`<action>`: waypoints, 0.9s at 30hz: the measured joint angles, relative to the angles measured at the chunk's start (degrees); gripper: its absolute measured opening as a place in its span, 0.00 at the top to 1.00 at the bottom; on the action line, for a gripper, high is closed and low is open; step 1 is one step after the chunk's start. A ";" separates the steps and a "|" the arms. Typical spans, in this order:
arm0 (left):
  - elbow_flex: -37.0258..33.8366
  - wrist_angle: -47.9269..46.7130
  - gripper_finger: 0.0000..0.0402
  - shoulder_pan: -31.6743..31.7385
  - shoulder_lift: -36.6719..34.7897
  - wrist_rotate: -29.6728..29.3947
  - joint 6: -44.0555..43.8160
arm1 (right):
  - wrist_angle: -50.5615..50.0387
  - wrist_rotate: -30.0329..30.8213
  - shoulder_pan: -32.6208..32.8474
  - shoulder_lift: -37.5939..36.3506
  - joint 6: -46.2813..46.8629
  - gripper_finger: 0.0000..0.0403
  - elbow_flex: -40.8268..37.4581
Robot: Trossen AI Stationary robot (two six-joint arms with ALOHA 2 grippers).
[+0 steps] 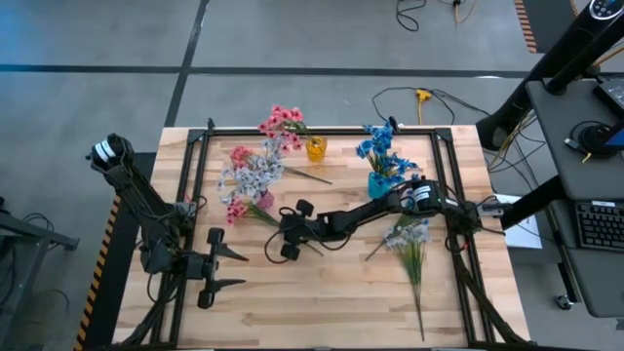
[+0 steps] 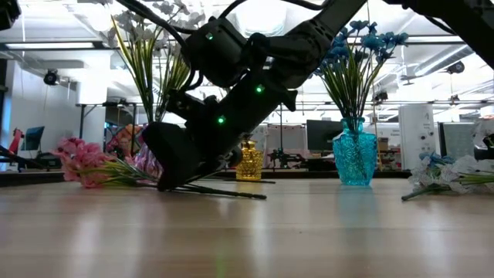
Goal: Sort flowers into vase by color
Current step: Put the bottom pink flowers into the yellow vase
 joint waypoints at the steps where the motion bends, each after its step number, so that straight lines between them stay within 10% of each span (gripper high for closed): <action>1: 0.00 0.08 0.46 0.00 0.00 0.00 -0.06 | -0.06 0.00 0.00 0.00 0.19 0.84 0.00; 13: 0.00 4.58 0.46 0.69 -0.04 -1.13 -0.38 | -11.55 -2.40 0.51 -4.12 -1.89 0.97 -0.14; 27: 1.80 6.36 0.46 2.77 0.69 -0.97 1.93 | -35.68 -3.65 7.50 -25.61 3.22 0.97 -6.89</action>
